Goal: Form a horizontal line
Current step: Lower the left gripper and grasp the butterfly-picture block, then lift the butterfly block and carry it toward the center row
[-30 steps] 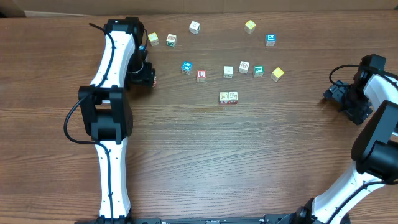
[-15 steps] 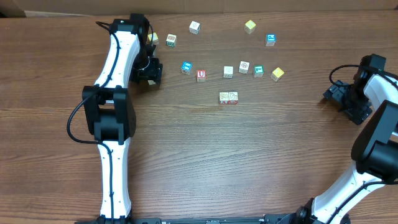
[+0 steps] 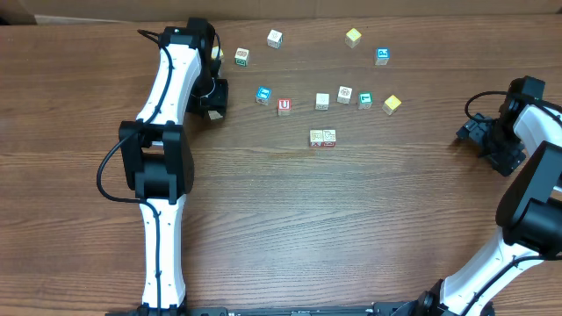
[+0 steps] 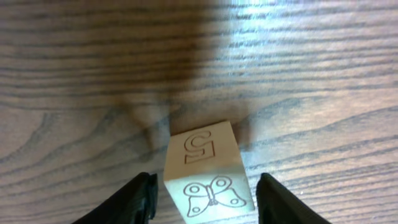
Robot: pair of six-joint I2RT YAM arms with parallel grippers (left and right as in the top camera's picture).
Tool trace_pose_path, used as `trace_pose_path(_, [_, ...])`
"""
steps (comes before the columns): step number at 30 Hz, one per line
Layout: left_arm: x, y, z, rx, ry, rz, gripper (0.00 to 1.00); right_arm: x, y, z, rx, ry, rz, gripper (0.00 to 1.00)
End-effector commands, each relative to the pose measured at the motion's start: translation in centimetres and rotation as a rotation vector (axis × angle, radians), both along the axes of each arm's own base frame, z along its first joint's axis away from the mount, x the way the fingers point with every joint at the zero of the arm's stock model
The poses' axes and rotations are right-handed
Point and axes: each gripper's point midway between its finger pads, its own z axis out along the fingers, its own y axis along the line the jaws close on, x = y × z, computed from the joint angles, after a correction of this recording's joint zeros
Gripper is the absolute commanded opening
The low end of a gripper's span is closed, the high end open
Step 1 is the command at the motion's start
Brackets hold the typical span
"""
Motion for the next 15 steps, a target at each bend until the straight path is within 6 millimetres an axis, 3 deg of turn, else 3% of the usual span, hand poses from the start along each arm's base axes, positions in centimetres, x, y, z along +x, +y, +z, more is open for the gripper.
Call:
trace_pose_path(1, [0.74, -0.63, -0.01, -0.014, -0.023, 0.033, 0.49, -0.72, -0.40, -0.64, -0.014, 0.030, -0.009, 1.00])
trace_pose_path(15, [0.81, -0.68, -0.18, -0.016, -0.024, 0.086, 0.43, -0.71, -0.41, -0.63, -0.014, 0.029, -0.010, 1.00])
